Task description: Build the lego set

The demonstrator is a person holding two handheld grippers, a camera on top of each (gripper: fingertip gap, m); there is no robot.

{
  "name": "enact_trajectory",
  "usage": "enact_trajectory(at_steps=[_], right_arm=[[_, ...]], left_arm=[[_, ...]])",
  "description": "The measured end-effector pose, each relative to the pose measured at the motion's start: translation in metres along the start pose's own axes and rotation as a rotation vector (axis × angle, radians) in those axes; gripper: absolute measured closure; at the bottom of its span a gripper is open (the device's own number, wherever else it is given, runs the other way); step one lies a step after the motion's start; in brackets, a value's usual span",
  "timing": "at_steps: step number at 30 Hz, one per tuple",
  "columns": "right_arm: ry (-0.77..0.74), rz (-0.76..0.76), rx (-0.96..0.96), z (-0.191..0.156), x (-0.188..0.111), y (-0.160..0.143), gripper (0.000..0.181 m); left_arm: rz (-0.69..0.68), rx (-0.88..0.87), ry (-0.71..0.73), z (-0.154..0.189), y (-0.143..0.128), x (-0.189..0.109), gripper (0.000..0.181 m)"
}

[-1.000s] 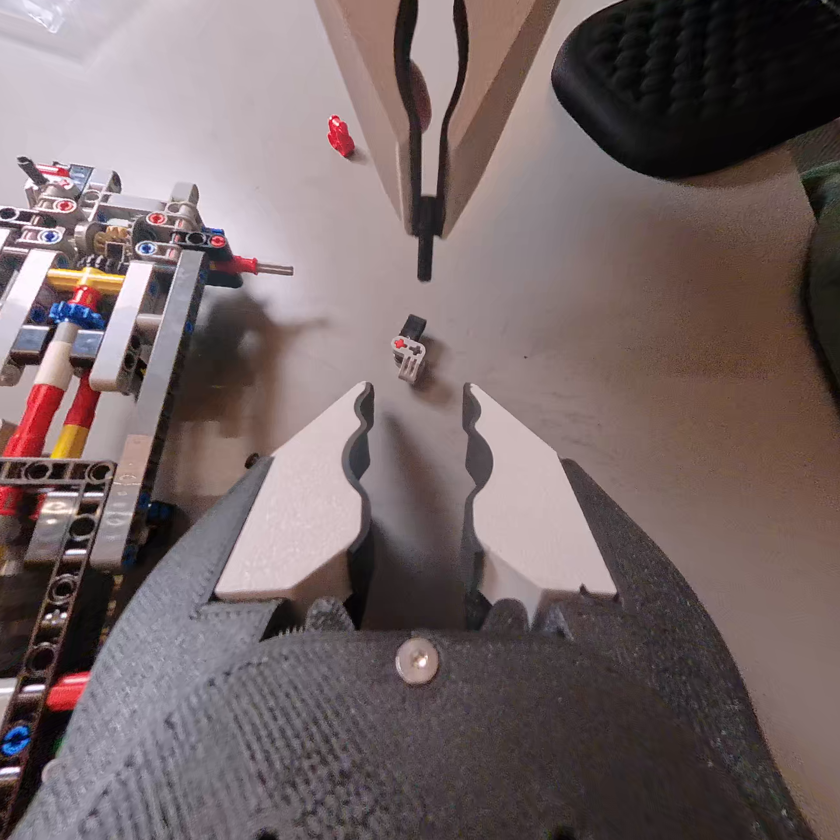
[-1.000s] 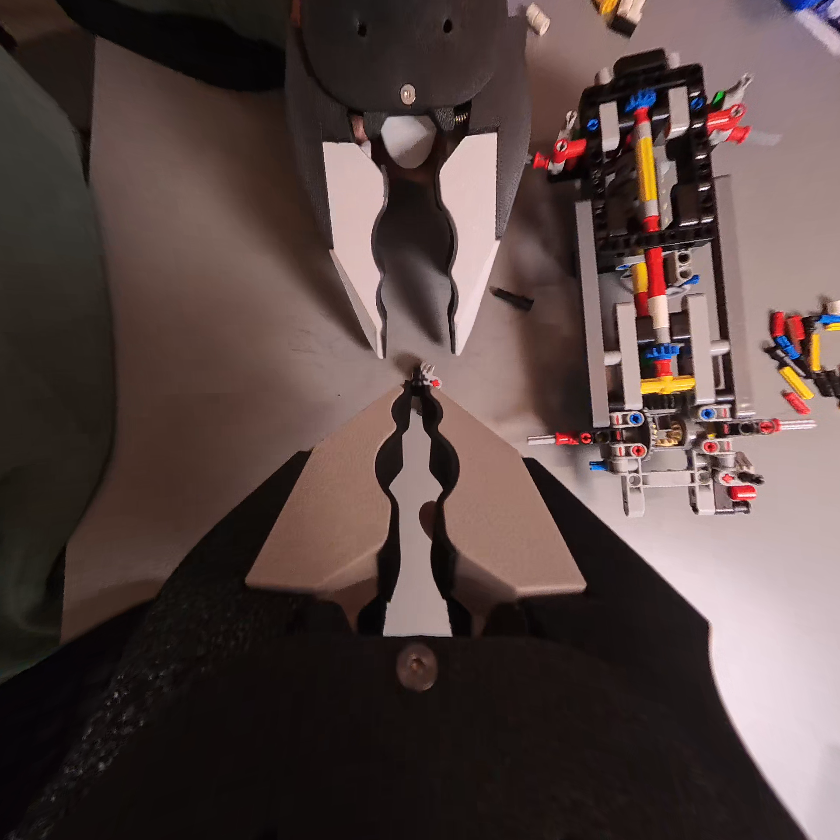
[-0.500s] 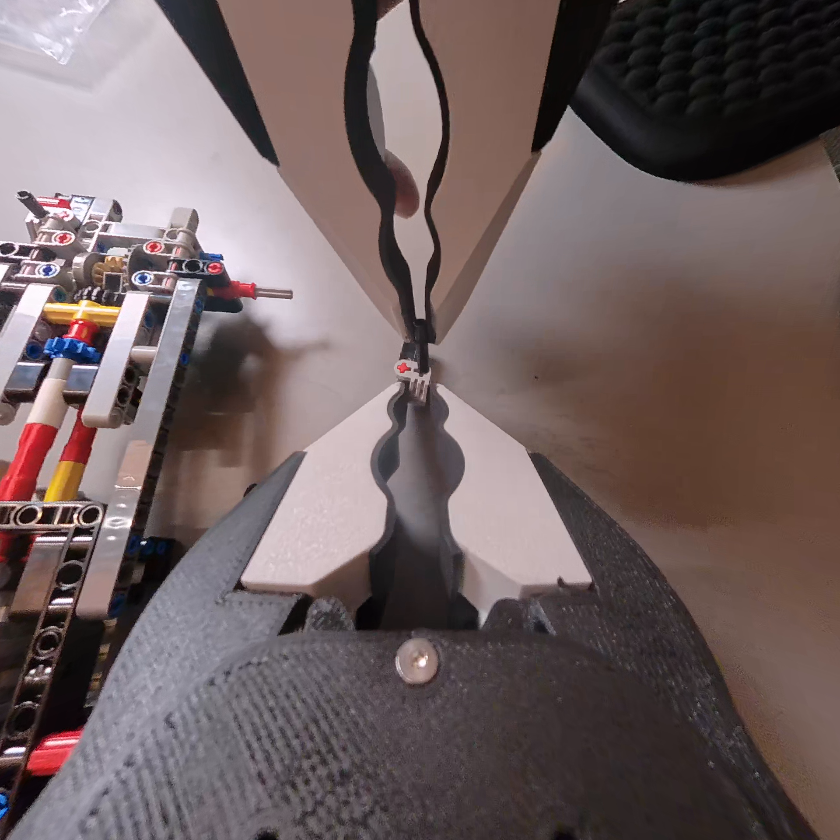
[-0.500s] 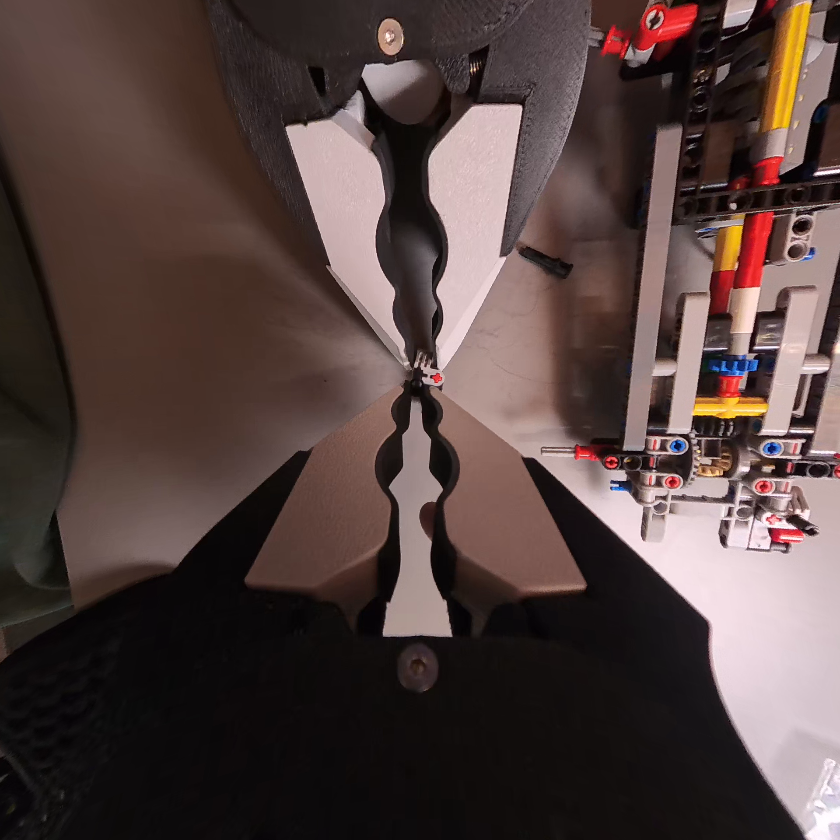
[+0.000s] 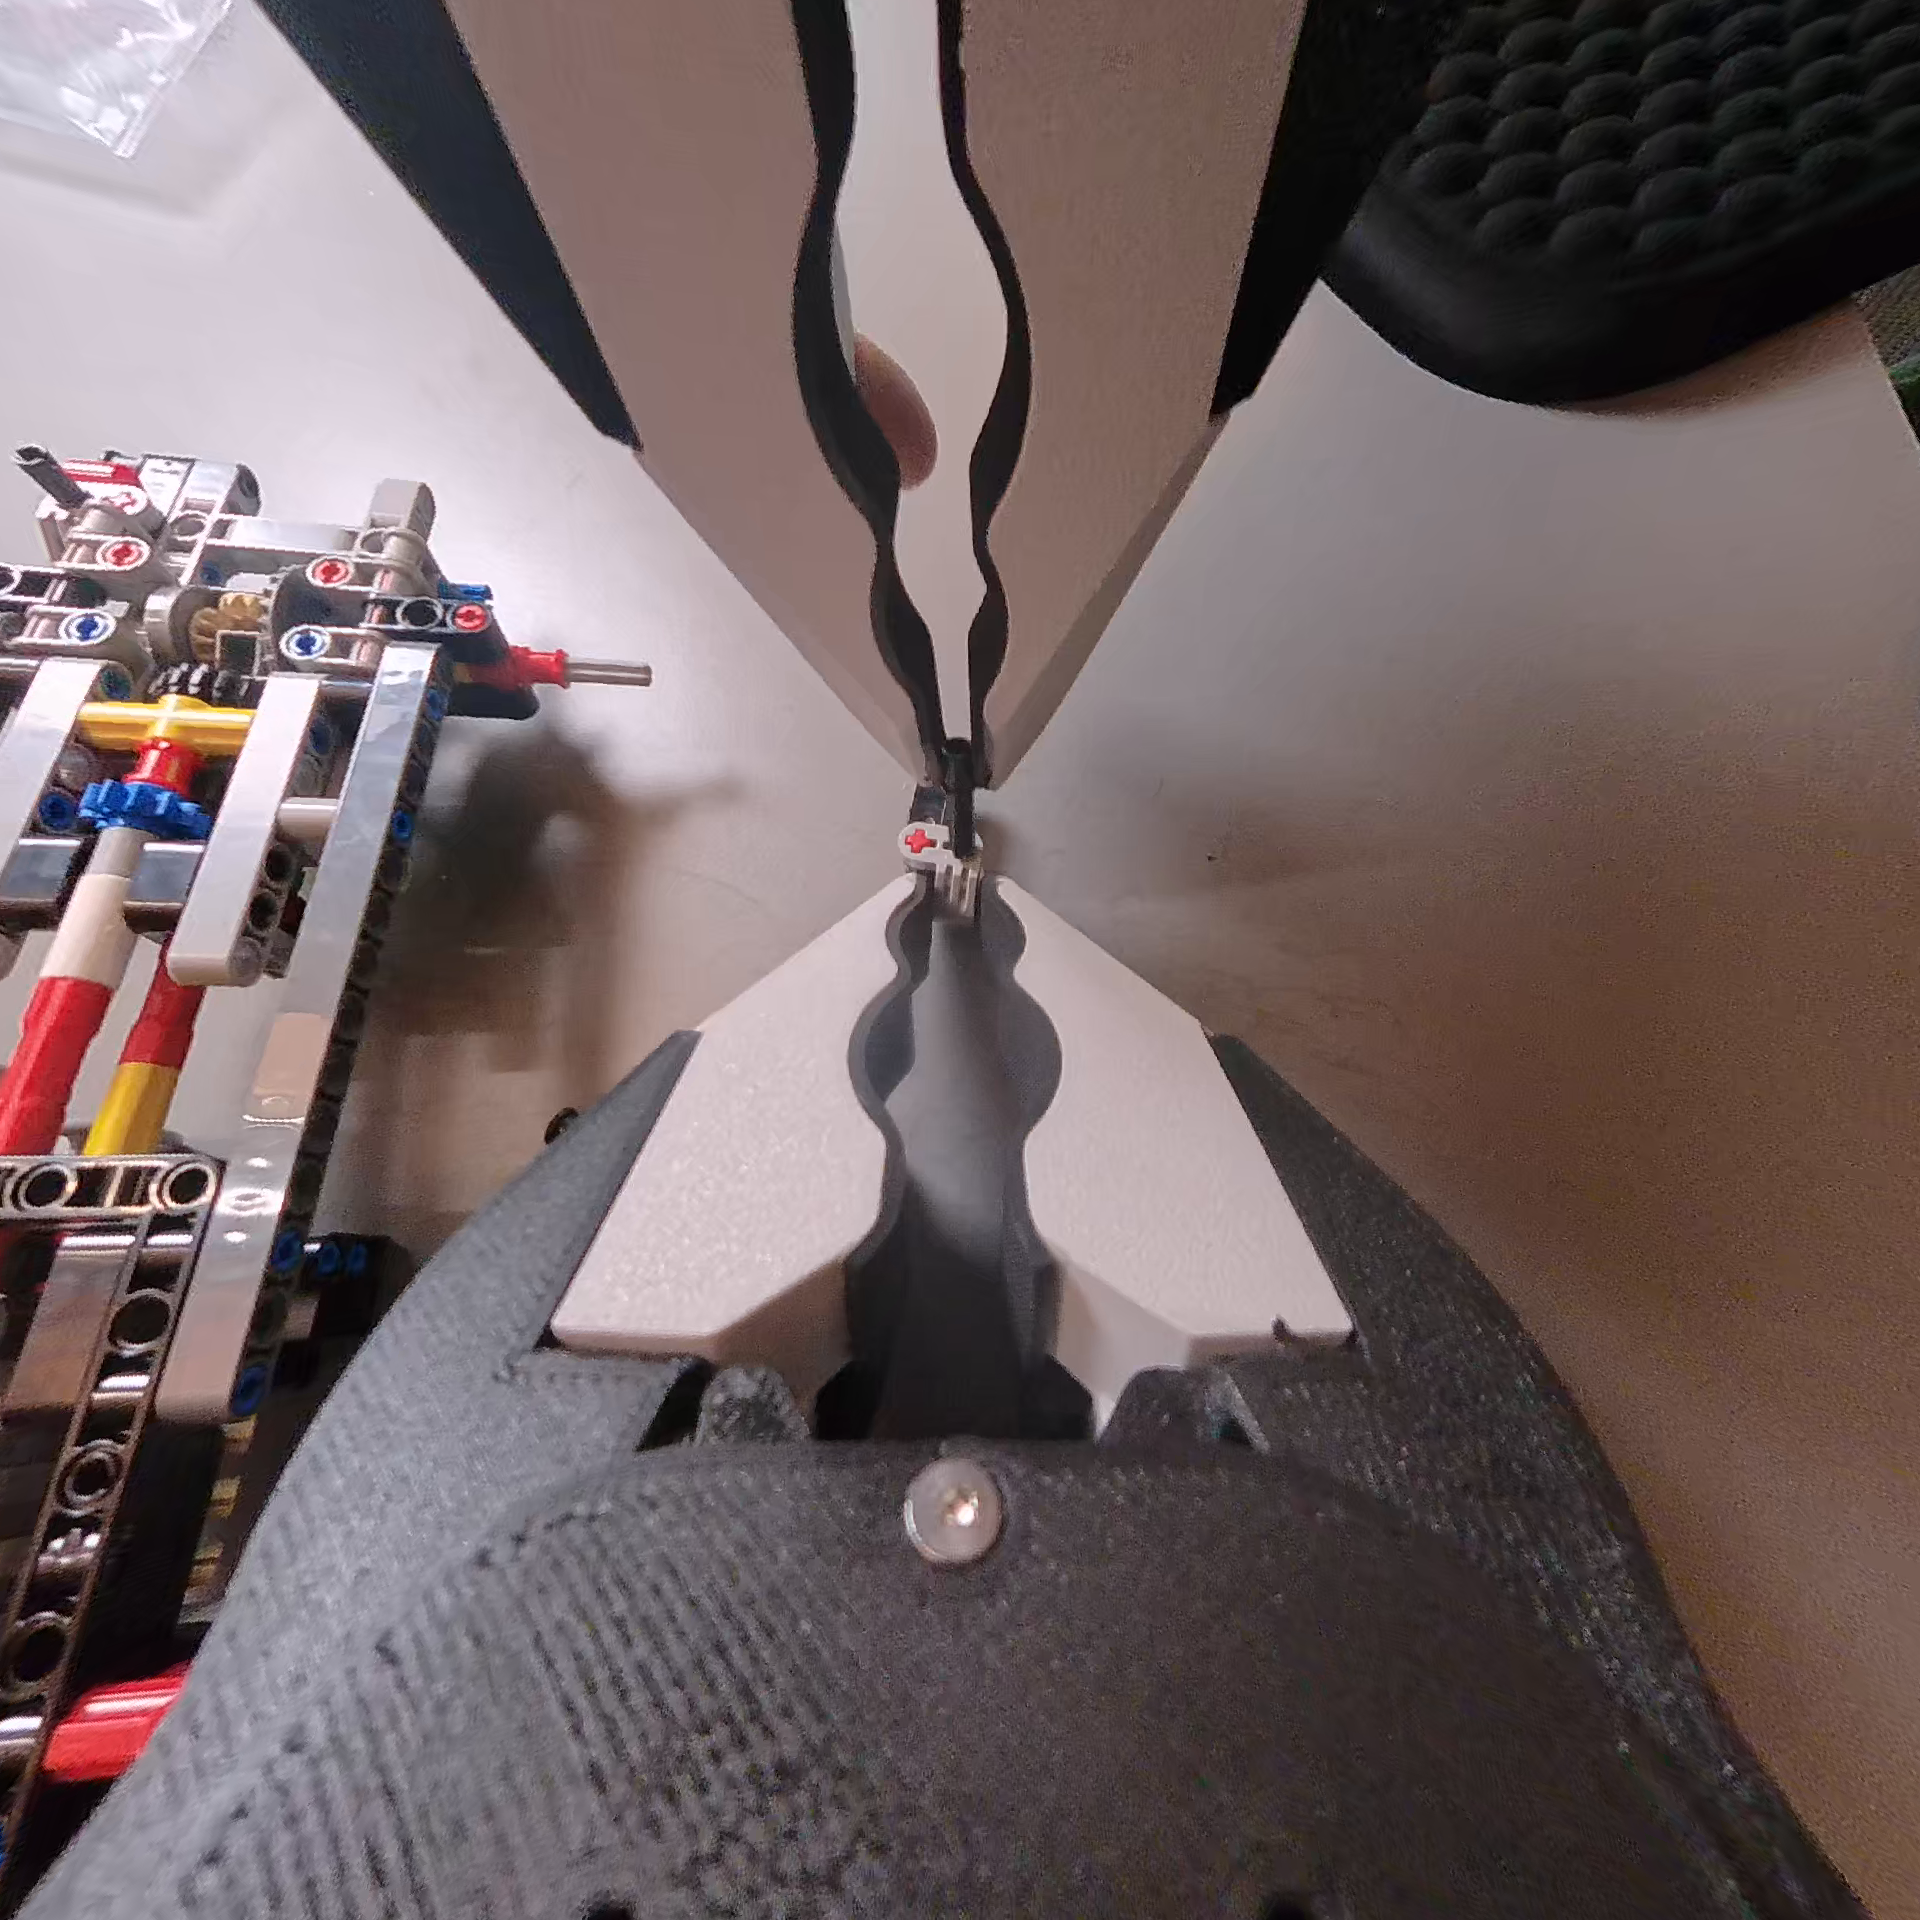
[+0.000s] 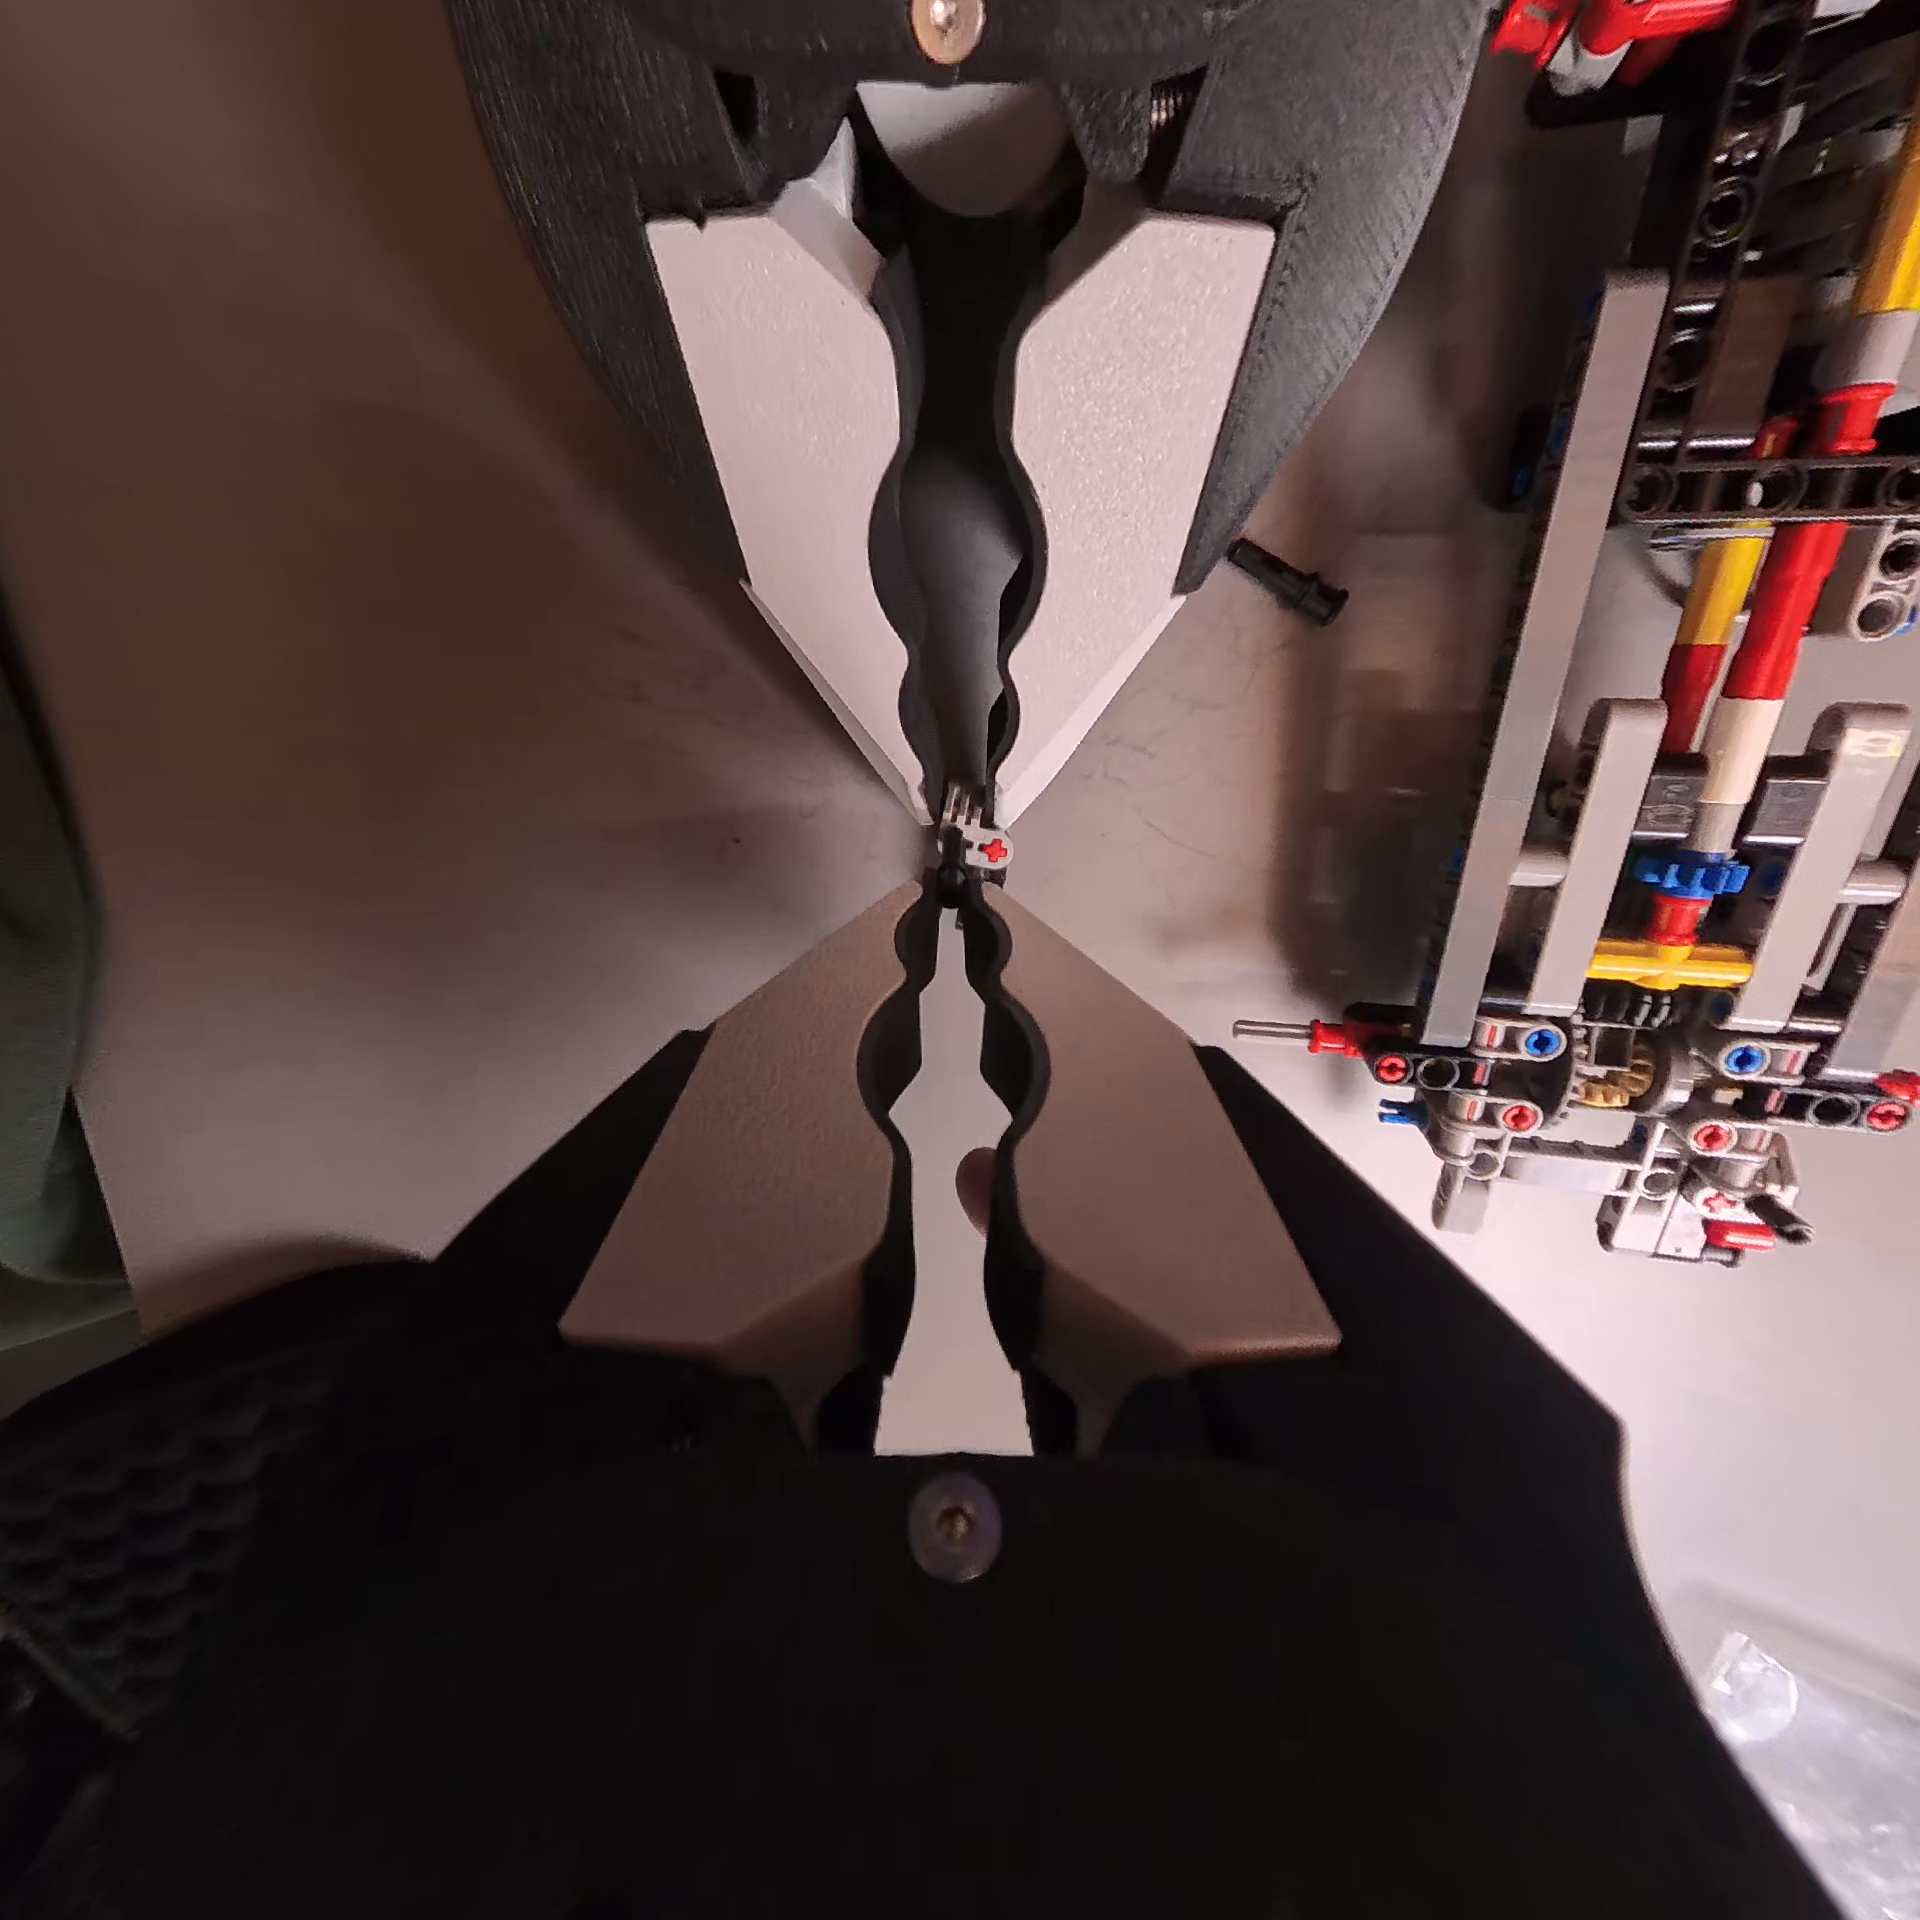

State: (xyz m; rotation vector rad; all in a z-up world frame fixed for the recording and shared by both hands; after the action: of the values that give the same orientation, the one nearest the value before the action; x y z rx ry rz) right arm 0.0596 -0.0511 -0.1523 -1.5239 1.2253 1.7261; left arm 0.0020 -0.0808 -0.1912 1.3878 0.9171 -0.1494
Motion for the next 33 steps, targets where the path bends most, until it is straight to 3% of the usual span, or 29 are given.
enact_trajectory(at_steps=[1,13,21,24,27,30,33], right_arm=[[-0.004,-0.013,-0.007,0.0,0.0,0.0,0.181],[-0.018,-0.029,-0.052,-0.003,0.004,0.009,0.181],[-0.036,0.008,-0.042,-0.005,0.006,0.003,0.181],[-0.034,-0.072,-0.052,-0.006,0.023,-0.012,0.181],[-0.046,0.091,-0.002,-0.006,0.005,-0.004,0.181],[-0.109,0.125,-0.017,-0.002,-0.016,-0.005,0.181],[-0.11,0.142,-0.014,-0.006,-0.014,-0.007,0.175]], left_arm=[[0.0,-0.001,-0.002,0.0,0.0,0.0,0.174],[0.0,-0.015,-0.008,0.001,0.0,-0.001,0.174],[-0.002,-0.031,-0.01,0.001,0.0,-0.001,0.174],[0.013,-0.043,-0.014,0.001,0.001,-0.003,0.174],[0.005,-0.05,-0.014,0.002,-0.001,-0.004,0.174],[0.004,-0.058,-0.021,0.001,0.0,-0.003,0.174],[0.005,-0.064,-0.024,0.001,0.0,-0.003,0.174]])
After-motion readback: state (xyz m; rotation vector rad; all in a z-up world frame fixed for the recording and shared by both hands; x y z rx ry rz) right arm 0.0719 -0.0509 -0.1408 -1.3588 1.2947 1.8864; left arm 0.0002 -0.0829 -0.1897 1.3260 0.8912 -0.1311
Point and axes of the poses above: each gripper's, where its closed fingertips meet, x out along the fingers, y out of its top, z = x × y across the jaws, the point moved 6 cm from there along -x, back along the fingers, and after that the axes turned 3 degrees about y, right-handed, at the moved point
